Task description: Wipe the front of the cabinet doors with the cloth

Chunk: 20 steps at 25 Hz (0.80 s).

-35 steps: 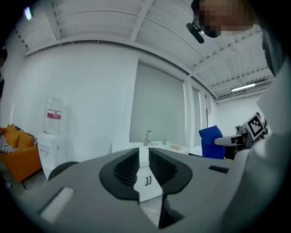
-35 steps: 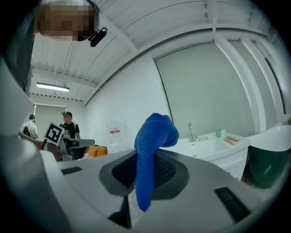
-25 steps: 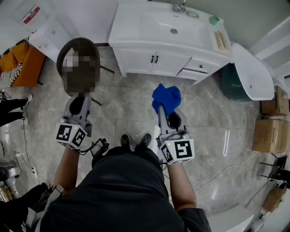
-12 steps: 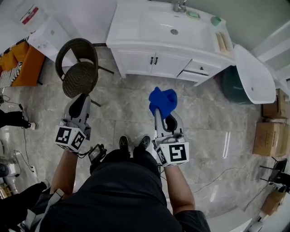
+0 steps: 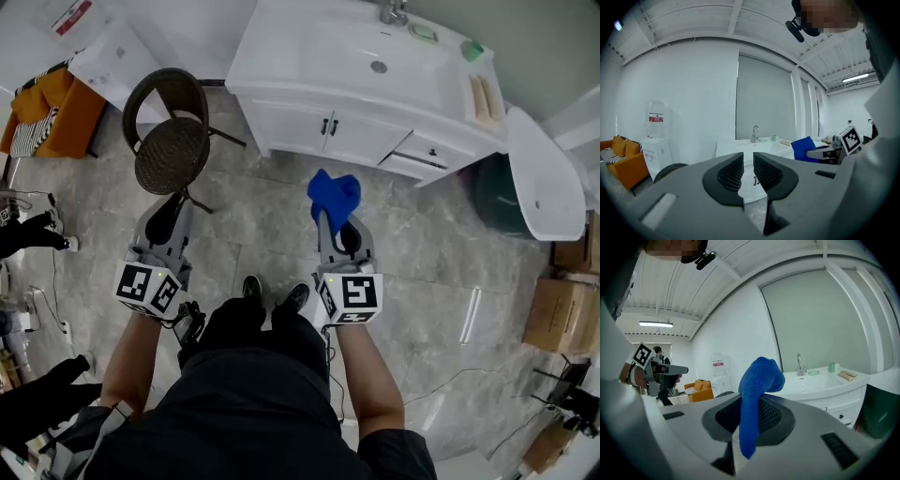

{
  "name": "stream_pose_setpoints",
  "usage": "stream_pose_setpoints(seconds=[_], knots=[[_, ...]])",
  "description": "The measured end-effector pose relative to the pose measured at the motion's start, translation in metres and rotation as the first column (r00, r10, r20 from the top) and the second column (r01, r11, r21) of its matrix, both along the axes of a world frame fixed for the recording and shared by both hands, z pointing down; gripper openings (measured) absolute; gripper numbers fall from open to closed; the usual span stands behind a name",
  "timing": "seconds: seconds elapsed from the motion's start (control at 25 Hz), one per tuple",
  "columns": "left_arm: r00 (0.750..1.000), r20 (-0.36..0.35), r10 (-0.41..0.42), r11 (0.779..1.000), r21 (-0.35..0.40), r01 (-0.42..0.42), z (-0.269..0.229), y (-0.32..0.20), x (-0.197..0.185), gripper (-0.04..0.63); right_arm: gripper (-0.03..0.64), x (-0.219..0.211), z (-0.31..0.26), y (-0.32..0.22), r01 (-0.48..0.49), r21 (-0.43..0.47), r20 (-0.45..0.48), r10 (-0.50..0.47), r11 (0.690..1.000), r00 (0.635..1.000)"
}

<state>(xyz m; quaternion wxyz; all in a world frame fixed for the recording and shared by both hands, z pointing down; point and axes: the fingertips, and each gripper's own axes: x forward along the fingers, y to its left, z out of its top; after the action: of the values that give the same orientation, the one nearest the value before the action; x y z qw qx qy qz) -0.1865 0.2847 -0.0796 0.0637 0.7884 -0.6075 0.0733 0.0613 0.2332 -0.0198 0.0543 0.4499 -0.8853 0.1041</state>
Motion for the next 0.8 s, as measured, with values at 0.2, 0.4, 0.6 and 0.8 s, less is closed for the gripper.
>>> stream_pose_setpoints(seconds=[0.2,0.4,0.6,0.8], knots=[[1.000,-0.007,-0.017,1.000,-0.014,0.017,0.011,-0.014,-0.010,0.067,0.055,-0.013,0.022,-0.037,0.017,-0.030,-0.077,-0.019,0.999,0.997],[0.999,-0.041,-0.017,0.999,-0.048,0.015,0.039,-0.037,-0.030,0.067,0.055,-0.034,0.041,-0.086,0.006,-0.010,-0.139,-0.007,1.000,0.990],[0.996,-0.085,0.009,0.996,-0.084,-0.016,0.072,-0.072,-0.057,0.067,0.055,-0.062,0.066,-0.128,-0.052,-0.043,-0.197,0.043,0.998,0.980],[0.991,-0.121,0.049,0.992,-0.109,-0.062,0.104,-0.115,-0.087,0.067,0.055,-0.088,0.096,-0.169,-0.110,-0.042,-0.230,0.098,0.993,0.968]])
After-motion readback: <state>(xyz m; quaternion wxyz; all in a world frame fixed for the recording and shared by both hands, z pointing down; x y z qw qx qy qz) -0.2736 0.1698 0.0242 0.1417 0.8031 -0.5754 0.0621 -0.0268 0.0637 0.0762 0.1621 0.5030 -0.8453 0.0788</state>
